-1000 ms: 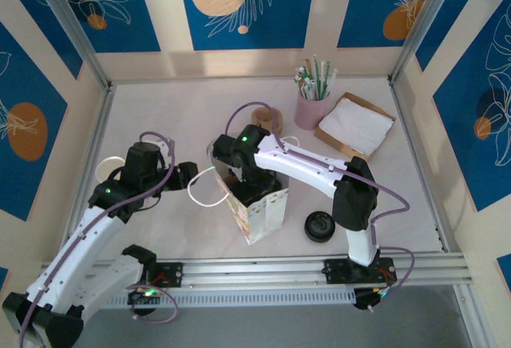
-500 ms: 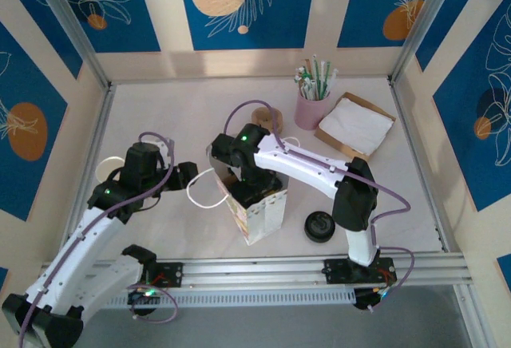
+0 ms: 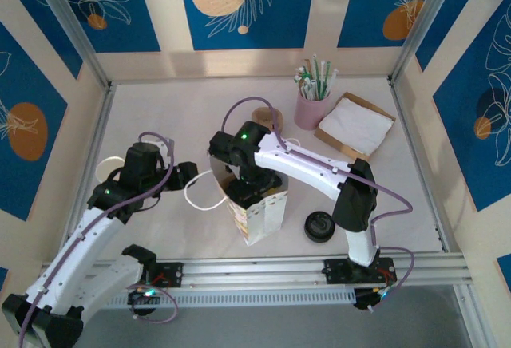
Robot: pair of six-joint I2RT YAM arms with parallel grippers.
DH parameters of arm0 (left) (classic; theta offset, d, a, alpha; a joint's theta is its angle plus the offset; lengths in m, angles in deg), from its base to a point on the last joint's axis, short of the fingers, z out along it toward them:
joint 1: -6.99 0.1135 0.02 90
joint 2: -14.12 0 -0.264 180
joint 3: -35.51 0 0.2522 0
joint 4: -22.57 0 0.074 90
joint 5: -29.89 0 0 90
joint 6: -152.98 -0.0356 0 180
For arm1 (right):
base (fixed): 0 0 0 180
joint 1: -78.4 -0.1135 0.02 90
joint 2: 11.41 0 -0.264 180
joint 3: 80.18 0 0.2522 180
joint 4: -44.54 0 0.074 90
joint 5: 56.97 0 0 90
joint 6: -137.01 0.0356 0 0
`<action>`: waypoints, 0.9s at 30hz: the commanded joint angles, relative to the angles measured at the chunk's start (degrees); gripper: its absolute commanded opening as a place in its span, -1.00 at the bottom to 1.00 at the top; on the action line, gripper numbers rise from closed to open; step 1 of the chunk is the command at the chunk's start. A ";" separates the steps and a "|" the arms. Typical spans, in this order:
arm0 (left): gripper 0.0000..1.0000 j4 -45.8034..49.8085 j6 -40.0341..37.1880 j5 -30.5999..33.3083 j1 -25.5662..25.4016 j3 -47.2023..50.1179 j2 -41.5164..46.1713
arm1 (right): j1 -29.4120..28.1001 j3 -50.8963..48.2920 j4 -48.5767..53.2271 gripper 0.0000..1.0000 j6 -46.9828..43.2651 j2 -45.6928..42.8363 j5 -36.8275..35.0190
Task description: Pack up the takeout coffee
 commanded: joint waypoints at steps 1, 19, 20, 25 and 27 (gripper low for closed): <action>0.43 1.13 -0.61 -0.50 0.31 -2.33 0.39 | -0.65 2.21 2.42 0.92 0.54 -1.47 -0.39; 0.42 0.57 -0.39 -0.94 0.31 -2.50 0.07 | -1.80 5.43 4.58 0.98 1.16 -2.33 -1.35; 0.43 0.63 -0.39 -0.93 0.31 -2.50 0.09 | -1.88 5.55 4.58 0.98 1.24 -2.50 -1.47; 0.43 0.63 -0.31 -1.11 0.32 -2.65 0.16 | -2.20 6.00 4.71 0.98 1.57 -3.32 -1.81; 0.43 0.75 -0.33 -1.03 0.30 -2.77 0.24 | -2.34 6.16 4.58 0.98 1.75 -3.81 -1.81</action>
